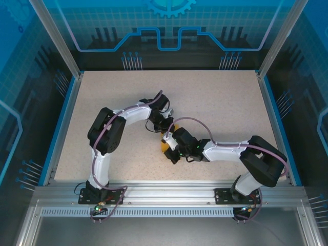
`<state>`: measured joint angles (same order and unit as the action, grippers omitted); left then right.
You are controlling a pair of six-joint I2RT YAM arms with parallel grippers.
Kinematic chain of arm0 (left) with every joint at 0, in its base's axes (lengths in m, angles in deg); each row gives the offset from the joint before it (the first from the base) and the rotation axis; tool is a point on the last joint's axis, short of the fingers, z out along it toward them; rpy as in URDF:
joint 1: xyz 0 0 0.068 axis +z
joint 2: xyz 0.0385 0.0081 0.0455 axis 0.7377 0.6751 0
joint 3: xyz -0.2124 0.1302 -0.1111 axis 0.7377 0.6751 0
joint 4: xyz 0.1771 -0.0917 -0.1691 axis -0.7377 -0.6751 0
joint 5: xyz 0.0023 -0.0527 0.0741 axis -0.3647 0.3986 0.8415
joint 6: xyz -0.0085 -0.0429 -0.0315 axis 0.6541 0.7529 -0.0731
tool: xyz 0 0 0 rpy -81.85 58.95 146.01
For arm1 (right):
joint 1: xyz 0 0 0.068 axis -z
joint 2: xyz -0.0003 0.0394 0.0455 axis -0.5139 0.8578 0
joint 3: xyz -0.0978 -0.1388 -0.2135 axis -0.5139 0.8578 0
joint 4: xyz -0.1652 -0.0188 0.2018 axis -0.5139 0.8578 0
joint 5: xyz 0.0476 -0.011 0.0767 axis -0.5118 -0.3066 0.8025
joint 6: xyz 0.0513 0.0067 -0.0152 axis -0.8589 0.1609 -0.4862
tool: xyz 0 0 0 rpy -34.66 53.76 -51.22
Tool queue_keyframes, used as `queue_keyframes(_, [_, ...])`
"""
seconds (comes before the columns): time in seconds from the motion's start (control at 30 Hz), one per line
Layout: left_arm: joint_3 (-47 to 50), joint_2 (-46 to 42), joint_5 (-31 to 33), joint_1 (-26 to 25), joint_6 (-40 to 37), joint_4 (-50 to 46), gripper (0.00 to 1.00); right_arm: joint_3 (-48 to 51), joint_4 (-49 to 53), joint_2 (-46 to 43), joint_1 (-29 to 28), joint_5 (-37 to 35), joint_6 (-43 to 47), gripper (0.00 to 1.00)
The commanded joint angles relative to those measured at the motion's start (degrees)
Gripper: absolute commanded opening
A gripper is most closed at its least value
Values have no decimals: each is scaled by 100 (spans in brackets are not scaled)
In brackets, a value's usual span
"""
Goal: Fold a paper plane with a square sheet of paper (fold left side to right side)
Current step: Third fold the triangle at the center of the table.
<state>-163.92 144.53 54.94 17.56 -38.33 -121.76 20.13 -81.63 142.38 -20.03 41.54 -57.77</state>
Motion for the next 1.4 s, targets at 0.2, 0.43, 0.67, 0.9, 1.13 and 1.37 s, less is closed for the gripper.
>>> queue_keyframes(0.2, [-75, 345, 60, -50, -309, -212, 6, -45, 123, 116, 299, 222, -161, 0])
queue_keyframes(0.43, [-32, 427, 167, -67, -339, -191, 5, -109, 303, 142, 540, 120, -205, 0])
queue_keyframes(0.67, [-75, 473, 233, -119, -342, -221, 5, -195, 509, 158, 732, -57, -242, 0])
queue_keyframes(0.9, [-129, 517, 253, -146, -356, -243, 4, -263, 610, 220, 861, -234, -240, 0])
queue_keyframes(1.13, [-172, 534, 292, -165, -358, -282, 4, -316, 686, 283, 939, -340, -205, 0])
queue_keyframes(1.37, [-190, 537, 309, -175, -357, -291, 4, -292, 676, 309, 988, -459, -249, 0])
